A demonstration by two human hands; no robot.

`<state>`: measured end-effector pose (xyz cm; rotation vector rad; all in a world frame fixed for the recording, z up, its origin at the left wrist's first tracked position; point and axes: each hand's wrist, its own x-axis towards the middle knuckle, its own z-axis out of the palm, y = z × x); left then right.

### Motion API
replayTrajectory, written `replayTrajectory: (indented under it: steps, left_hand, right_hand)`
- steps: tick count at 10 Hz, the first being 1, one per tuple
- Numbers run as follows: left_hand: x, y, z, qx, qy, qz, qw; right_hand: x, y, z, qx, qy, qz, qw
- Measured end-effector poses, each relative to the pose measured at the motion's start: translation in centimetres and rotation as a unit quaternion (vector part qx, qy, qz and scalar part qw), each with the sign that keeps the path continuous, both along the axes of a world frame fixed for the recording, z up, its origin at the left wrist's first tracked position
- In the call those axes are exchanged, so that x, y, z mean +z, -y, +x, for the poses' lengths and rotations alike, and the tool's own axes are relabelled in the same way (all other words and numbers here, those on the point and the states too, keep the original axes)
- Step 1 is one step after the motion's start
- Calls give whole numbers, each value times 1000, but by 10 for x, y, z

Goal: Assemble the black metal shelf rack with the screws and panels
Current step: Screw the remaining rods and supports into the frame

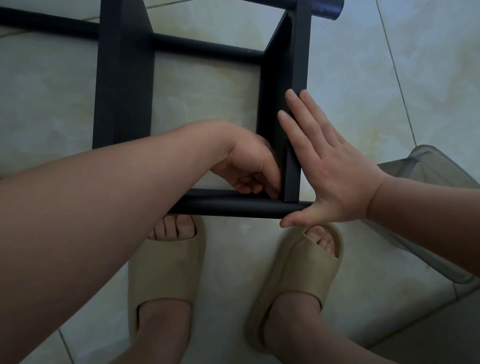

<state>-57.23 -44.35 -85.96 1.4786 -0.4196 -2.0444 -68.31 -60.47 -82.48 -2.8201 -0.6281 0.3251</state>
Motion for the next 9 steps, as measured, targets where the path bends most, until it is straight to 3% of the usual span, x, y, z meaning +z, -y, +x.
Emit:
replayTrajectory:
  steps: [4,6,9]
  left_hand:
    - [-2,-3,-2,31,-19,-5,999]
    - [0,-6,3,2,-48,25,999]
    - [0,1,0,5,-19,14,1000]
  right_hand:
    - [0,0,0,-1,0,-3,1000]
    - [1,0,0,-1,-3,-4,1000]
    - [1,-1,0,-1,-1,-4,1000]
